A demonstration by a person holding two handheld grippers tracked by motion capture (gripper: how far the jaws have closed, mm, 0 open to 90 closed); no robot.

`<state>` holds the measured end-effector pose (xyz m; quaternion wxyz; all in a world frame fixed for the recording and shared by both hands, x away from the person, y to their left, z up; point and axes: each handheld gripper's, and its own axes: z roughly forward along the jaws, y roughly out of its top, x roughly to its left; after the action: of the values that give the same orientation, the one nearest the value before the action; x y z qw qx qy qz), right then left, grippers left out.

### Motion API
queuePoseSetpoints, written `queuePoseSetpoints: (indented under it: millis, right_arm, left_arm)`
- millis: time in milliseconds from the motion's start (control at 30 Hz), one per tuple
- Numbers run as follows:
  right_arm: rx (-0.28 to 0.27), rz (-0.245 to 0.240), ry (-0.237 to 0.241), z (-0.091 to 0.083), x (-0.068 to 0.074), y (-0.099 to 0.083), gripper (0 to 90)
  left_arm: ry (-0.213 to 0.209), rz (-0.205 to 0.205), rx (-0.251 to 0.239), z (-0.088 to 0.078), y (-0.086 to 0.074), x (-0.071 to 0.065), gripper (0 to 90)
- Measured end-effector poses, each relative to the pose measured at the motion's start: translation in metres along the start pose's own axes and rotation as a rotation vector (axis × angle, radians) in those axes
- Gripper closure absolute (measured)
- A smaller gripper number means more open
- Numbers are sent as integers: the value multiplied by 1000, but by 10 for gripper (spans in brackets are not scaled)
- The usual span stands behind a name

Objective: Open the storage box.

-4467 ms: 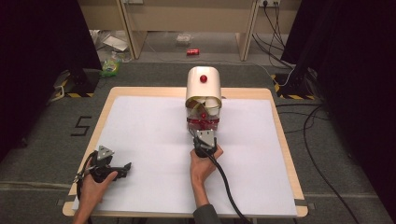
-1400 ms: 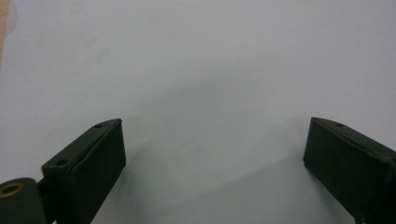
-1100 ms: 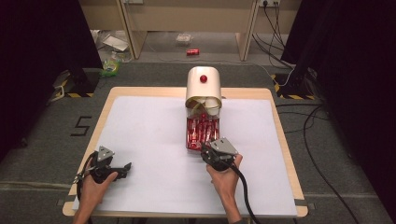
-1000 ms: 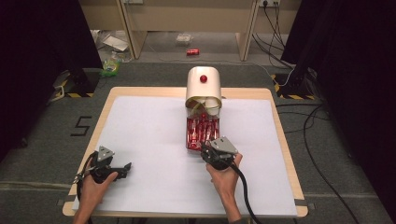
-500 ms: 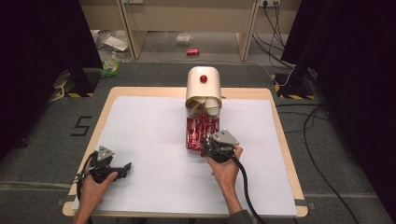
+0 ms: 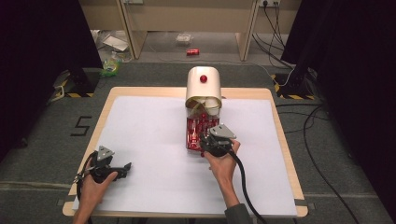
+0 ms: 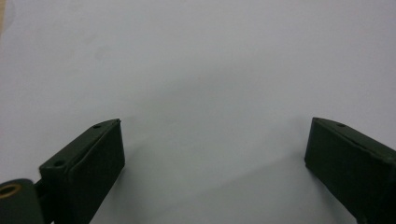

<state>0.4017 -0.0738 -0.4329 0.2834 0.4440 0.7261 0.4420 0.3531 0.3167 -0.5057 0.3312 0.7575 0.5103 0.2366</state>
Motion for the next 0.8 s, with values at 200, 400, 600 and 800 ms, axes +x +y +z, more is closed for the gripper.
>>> queuePoseSetpoints:
  millis: [200, 400, 600, 800]
  right_arm:
    - [8, 8, 7, 2, -4, 3, 545]
    - [8, 21, 5, 3, -7, 3, 541]
    - [10, 22, 9, 5, -7, 7, 525]
    - [13, 17, 11, 6, -7, 11, 514]
  left_arm:
    - [1, 0, -1, 0, 0, 0, 42]
    - [1, 0, -1, 0, 0, 0, 42]
    - [1, 0, -1, 0, 0, 0, 41]
    - [1, 0, 0, 0, 0, 0, 41]
